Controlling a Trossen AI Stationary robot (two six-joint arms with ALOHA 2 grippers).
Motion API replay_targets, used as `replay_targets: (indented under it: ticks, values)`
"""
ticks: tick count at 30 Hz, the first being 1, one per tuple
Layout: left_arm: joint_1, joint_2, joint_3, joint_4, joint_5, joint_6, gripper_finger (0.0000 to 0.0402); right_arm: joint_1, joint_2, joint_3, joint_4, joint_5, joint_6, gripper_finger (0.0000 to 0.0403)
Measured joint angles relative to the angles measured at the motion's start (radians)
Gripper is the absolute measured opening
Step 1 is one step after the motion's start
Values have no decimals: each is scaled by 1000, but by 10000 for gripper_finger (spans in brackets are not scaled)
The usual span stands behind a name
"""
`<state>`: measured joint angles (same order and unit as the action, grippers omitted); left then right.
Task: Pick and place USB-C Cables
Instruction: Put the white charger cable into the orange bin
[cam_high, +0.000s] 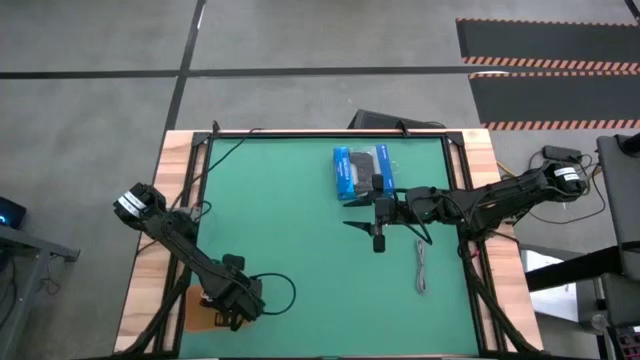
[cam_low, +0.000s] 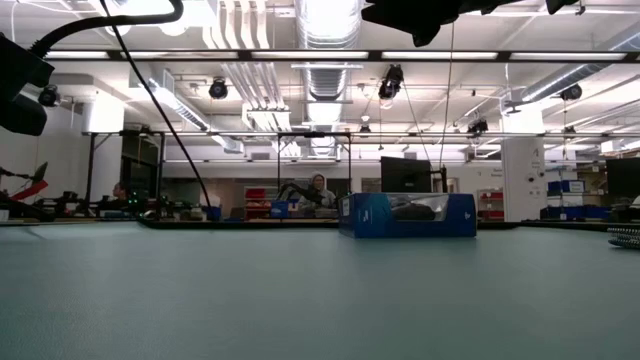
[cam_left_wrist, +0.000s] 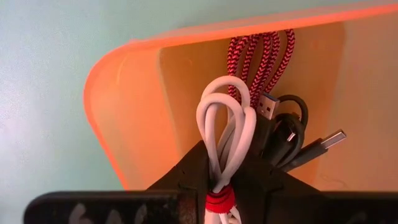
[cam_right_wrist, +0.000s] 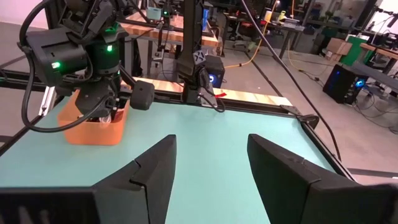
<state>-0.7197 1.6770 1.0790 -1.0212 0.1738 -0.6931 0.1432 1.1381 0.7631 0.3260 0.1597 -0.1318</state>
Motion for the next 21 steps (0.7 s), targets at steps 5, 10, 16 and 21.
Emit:
replay_targets:
  ticks: [5, 10, 16, 21]
  values:
    - [0, 0, 0, 0, 0, 0, 46, 0, 0, 0, -1, 0, 0, 189]
    - [0, 0, 0, -1, 0, 1, 46, 0, 0, 0, -2, 0, 0, 189]
    - [0, 0, 0, -1, 0, 1, 46, 0, 0, 0, -3, 0, 0, 189]
    - [0, 0, 0, -1, 0, 1, 46, 0, 0, 0, -7, 0, 0, 189]
